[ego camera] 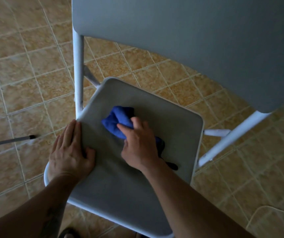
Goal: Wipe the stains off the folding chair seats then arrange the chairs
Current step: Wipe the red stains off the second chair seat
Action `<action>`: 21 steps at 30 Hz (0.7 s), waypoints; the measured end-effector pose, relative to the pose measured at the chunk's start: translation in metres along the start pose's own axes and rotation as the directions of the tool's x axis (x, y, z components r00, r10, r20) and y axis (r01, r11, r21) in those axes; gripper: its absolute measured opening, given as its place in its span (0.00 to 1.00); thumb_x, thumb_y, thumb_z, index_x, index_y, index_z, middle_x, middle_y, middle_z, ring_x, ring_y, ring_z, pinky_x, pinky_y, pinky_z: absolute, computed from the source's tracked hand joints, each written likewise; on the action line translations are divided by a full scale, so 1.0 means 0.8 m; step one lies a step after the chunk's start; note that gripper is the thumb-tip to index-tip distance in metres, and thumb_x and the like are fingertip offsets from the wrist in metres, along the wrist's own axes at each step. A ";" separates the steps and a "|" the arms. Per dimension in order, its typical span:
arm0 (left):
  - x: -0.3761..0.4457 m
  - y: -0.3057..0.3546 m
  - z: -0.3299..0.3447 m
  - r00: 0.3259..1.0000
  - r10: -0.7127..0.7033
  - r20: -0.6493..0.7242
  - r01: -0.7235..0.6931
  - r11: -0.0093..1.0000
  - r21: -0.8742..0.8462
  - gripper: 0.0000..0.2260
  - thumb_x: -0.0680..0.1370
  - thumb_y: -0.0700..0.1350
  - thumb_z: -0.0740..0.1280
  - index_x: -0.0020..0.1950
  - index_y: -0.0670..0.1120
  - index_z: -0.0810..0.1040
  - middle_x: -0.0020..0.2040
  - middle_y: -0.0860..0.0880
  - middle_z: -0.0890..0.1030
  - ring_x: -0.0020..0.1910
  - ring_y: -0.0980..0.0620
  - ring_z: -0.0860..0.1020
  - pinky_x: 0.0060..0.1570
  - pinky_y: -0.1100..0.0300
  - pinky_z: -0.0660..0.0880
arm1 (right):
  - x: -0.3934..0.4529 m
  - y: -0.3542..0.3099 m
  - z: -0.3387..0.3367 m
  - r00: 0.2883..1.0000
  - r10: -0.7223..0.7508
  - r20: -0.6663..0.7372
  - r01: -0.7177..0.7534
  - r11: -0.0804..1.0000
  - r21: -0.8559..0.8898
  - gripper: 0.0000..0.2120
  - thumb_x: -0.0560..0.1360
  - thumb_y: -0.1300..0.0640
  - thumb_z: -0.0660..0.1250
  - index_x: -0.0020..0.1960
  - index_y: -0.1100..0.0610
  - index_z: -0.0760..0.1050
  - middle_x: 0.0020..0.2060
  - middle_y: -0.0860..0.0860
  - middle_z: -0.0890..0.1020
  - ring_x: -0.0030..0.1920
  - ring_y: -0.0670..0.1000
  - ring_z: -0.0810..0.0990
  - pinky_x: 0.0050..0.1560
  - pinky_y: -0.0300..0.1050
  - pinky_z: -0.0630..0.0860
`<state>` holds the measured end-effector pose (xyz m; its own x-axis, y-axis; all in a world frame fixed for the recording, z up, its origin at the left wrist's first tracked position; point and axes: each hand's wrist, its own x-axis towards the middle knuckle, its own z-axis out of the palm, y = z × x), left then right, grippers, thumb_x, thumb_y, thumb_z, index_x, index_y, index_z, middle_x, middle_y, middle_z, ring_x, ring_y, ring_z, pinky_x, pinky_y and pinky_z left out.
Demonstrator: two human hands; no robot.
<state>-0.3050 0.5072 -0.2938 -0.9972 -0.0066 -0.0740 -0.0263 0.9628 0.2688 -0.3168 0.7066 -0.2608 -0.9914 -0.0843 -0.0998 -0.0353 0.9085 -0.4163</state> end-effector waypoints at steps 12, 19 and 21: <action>-0.002 0.000 -0.001 1.000 -0.003 0.002 0.003 1.000 0.005 0.36 0.70 0.54 0.58 0.77 0.43 0.60 0.77 0.43 0.62 0.73 0.41 0.64 0.72 0.44 0.61 | -0.048 0.126 -0.034 0.841 0.489 -0.231 -0.512 0.857 -0.054 0.25 0.73 0.62 0.65 0.69 0.51 0.73 0.61 0.60 0.71 0.58 0.64 0.72 0.54 0.57 0.73; 0.001 -0.005 0.005 0.998 0.033 -0.054 -0.035 0.999 -0.034 0.36 0.69 0.54 0.58 0.75 0.41 0.63 0.75 0.41 0.65 0.71 0.39 0.67 0.70 0.44 0.65 | -0.063 -0.020 0.022 0.984 0.143 -0.107 -0.142 0.990 0.019 0.26 0.67 0.55 0.62 0.65 0.48 0.77 0.56 0.55 0.73 0.51 0.61 0.73 0.52 0.54 0.73; 0.001 -0.007 0.007 0.996 0.045 -0.079 -0.051 0.996 -0.070 0.36 0.69 0.53 0.58 0.75 0.39 0.65 0.75 0.40 0.67 0.71 0.39 0.68 0.69 0.44 0.66 | -0.074 -0.052 0.031 0.999 0.034 -0.025 -0.034 0.999 0.013 0.27 0.69 0.55 0.62 0.68 0.48 0.74 0.58 0.54 0.72 0.51 0.60 0.71 0.53 0.54 0.73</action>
<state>-0.3055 0.5032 -0.3008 -0.9998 0.0153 0.0145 0.0193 0.9405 0.3391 -0.2535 0.6633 -0.2597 -0.9948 -0.0435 -0.0917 -0.0004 0.9054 -0.4245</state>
